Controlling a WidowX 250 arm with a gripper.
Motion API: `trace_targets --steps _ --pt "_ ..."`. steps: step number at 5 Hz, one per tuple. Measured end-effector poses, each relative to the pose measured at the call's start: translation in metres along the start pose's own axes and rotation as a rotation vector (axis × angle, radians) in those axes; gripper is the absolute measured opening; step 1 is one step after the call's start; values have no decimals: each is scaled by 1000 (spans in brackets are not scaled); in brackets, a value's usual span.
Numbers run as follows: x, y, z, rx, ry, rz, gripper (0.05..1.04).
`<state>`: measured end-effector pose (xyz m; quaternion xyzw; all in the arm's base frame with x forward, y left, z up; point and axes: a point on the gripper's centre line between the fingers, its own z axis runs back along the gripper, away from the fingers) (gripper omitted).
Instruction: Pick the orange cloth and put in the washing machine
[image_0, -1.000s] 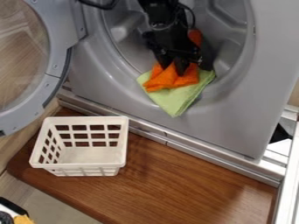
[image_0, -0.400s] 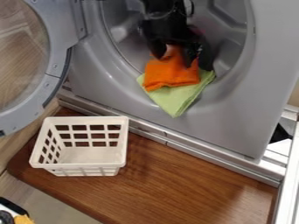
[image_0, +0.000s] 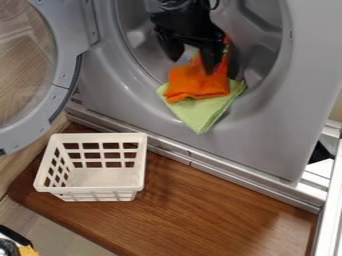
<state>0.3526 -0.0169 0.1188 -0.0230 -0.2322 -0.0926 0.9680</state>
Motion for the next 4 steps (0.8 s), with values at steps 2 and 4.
trace_targets --steps 2,4 --pt "-61 -17 22 39 110 -14 1001" --pt "-61 -17 22 40 110 -14 1001"
